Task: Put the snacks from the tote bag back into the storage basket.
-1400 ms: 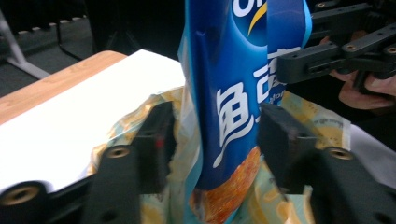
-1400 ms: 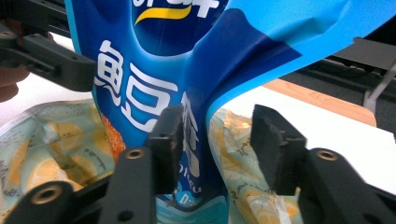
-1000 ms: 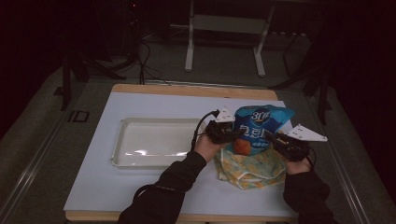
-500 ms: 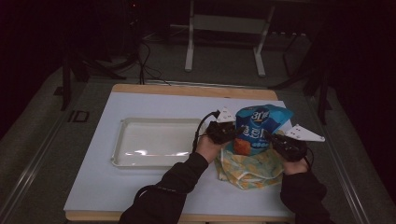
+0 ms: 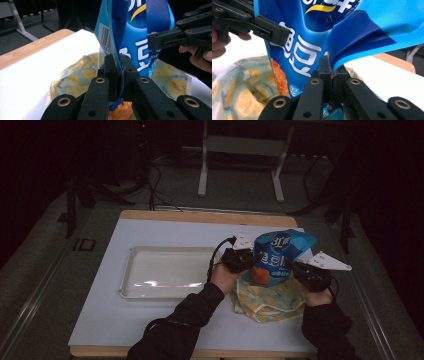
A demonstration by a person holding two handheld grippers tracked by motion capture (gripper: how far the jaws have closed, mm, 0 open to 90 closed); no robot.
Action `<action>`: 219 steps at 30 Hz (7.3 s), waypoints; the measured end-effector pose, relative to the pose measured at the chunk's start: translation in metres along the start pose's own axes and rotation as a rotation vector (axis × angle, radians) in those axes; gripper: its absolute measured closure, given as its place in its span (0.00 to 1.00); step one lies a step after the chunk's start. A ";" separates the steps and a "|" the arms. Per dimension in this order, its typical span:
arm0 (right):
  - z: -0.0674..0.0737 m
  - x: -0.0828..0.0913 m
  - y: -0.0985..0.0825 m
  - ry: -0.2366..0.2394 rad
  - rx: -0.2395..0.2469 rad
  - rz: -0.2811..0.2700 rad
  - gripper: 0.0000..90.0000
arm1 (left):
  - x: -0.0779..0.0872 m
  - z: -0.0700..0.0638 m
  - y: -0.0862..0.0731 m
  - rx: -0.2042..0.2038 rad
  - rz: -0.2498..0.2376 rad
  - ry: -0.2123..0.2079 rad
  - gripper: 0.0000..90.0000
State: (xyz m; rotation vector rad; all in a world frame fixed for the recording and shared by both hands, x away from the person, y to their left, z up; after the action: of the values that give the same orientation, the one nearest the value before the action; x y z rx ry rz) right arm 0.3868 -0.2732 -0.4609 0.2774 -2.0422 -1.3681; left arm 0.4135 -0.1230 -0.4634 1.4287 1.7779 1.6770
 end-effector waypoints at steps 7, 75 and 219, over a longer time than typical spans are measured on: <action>-0.001 0.008 0.013 -0.012 0.005 -0.015 0.99 | 0.007 -0.006 0.013 -0.007 -0.007 0.000 0.97; 0.070 -0.019 0.159 0.097 0.155 -0.158 0.99 | 0.166 0.027 0.069 0.010 -0.116 0.140 0.98; 0.135 -0.079 0.060 0.325 0.119 -0.031 0.16 | 0.208 0.084 -0.105 0.179 -0.027 0.166 0.00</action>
State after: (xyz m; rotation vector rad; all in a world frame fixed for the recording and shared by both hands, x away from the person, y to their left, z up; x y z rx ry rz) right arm 0.3740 -0.1062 -0.4720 0.5481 -1.8544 -1.1361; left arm 0.3381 0.1107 -0.4964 1.3638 2.0739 1.7032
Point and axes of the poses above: each handheld gripper's, and its own axes: x roughly backward along the jaws, y roughly out of its top, z roughly to its left, the point moved 8 cm from there along -x, roughly forward along the jaws, and after that the axes turned 10 degrees about x, right-handed, at the moved point
